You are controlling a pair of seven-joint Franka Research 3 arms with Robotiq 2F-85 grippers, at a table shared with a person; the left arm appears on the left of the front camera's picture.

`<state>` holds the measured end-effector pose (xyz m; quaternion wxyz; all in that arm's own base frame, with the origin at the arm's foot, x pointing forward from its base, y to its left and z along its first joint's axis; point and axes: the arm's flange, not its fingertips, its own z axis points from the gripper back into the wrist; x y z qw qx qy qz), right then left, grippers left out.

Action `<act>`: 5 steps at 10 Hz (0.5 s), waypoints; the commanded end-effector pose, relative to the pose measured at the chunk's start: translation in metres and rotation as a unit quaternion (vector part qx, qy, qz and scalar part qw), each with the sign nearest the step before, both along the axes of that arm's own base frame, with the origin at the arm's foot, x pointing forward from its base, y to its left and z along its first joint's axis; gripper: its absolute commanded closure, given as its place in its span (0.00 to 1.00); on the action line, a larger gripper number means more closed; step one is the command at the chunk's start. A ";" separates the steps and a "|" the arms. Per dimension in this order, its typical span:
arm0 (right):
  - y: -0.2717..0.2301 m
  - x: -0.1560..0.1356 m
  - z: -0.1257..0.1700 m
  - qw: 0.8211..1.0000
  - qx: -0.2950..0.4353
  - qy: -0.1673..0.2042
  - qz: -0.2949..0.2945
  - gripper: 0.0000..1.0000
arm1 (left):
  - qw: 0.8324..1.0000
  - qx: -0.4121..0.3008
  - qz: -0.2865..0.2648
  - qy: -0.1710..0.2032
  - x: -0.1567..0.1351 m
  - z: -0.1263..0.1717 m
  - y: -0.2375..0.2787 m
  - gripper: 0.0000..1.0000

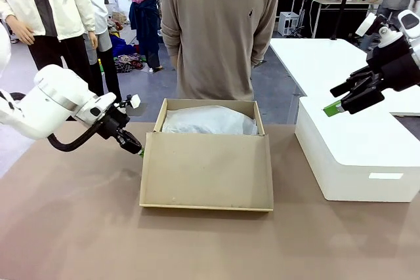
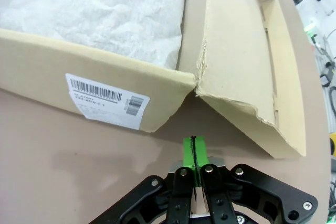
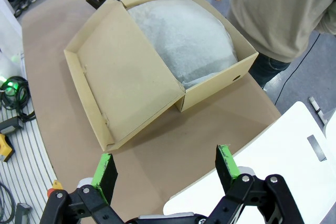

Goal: Pack the shoes into the box.
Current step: Close the Shoes Box.

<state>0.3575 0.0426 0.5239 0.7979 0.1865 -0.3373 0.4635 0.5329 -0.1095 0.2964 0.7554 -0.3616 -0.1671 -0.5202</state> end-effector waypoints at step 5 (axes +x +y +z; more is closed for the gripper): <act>-0.001 0.003 -0.001 1.000 0.014 -0.010 0.012 0.00 | 0.994 -0.095 -0.049 0.024 0.003 0.001 -0.001 1.00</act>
